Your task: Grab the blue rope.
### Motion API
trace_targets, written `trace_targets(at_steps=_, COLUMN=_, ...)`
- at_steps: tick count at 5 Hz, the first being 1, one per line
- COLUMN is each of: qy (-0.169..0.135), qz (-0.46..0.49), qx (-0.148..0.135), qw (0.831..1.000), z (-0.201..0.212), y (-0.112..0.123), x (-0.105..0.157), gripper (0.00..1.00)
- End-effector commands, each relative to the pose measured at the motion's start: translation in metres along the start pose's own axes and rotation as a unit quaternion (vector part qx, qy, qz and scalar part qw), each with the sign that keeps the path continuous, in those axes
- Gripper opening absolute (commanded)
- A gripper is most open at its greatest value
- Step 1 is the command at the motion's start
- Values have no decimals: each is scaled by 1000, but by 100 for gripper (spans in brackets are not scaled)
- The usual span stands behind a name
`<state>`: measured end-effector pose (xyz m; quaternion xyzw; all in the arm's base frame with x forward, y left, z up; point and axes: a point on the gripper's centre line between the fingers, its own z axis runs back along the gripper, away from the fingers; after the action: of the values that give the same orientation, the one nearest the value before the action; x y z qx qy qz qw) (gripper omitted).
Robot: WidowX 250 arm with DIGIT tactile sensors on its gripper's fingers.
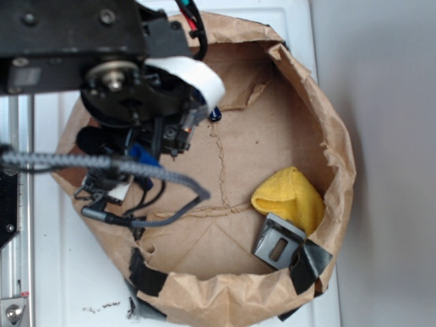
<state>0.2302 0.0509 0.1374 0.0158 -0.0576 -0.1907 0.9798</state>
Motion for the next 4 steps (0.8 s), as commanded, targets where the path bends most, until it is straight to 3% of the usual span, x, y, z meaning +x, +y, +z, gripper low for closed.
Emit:
trace_targets(at_steps=1, qy=3, qz=29, qx=44, qw=999, z=-31, y=27, x=19, gripper=100)
trace_targets(at_steps=3, qy=7, qz=52, qx=60, qw=997, z=-54, y=47, x=39, gripper=100)
trace_targets(at_steps=4, qy=-10, qz=33, qx=66, qw=997, z=-50, y=44, x=34, gripper=100)
